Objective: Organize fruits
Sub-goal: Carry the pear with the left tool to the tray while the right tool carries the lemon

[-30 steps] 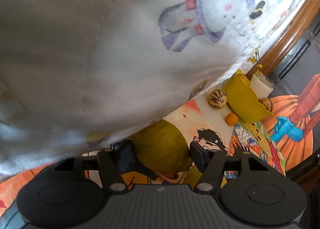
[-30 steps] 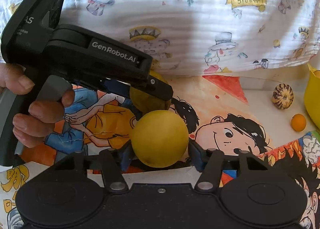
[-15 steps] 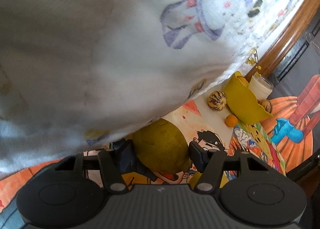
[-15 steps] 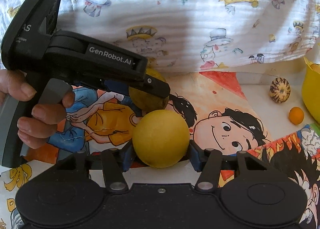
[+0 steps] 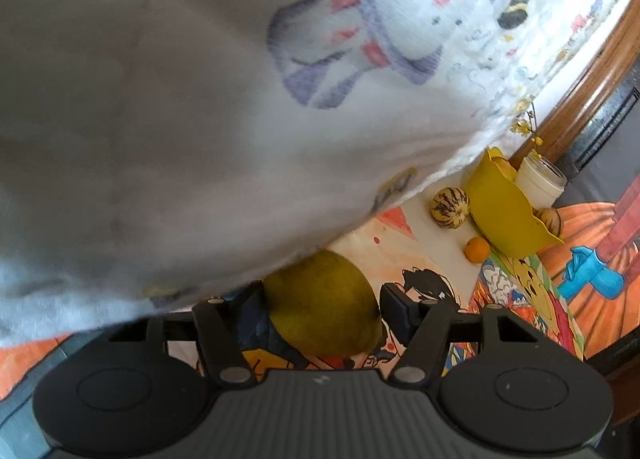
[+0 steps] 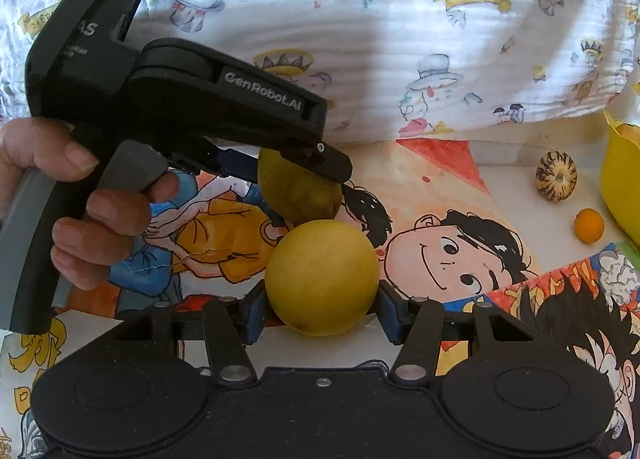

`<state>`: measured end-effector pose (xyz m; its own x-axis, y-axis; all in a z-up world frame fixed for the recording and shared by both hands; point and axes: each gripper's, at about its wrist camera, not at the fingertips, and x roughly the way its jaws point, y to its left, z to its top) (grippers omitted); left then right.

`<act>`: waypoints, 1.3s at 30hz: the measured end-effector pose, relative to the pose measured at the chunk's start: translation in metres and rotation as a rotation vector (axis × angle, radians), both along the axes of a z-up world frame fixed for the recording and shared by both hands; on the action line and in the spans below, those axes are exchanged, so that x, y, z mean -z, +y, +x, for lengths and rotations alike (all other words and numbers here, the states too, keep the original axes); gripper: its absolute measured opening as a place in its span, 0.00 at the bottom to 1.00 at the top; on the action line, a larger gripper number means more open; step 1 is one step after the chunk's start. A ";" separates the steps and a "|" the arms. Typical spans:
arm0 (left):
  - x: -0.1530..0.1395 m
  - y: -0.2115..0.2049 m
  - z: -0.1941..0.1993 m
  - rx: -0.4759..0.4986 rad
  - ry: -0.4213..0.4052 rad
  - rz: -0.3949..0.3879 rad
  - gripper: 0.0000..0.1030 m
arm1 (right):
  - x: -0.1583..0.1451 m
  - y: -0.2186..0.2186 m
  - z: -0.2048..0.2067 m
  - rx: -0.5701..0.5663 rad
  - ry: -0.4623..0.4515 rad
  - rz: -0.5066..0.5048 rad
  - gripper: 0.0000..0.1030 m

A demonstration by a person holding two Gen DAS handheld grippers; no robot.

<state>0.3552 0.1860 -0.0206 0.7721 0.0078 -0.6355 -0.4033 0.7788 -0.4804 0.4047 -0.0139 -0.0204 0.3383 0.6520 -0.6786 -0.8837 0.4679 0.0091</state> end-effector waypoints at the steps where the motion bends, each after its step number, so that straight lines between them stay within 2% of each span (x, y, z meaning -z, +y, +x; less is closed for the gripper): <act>1: 0.000 0.000 0.001 -0.006 0.003 -0.002 0.66 | 0.000 0.000 0.000 0.000 0.000 0.000 0.55; 5: 0.000 -0.002 0.004 -0.018 0.024 0.007 0.66 | -0.001 -0.002 -0.001 0.001 0.003 0.001 0.55; 9: 0.000 -0.010 0.005 0.003 0.034 0.072 0.62 | -0.002 -0.001 -0.002 0.004 0.003 0.000 0.55; 17: -0.001 -0.010 -0.005 0.022 0.021 0.068 0.60 | -0.004 -0.006 -0.005 0.034 0.017 0.014 0.55; 24: -0.007 -0.023 -0.023 0.047 0.024 0.128 0.60 | -0.011 -0.024 -0.013 0.081 0.042 0.052 0.55; 39: -0.024 -0.053 -0.068 0.095 0.021 0.167 0.59 | -0.032 -0.076 -0.049 0.168 0.035 0.112 0.55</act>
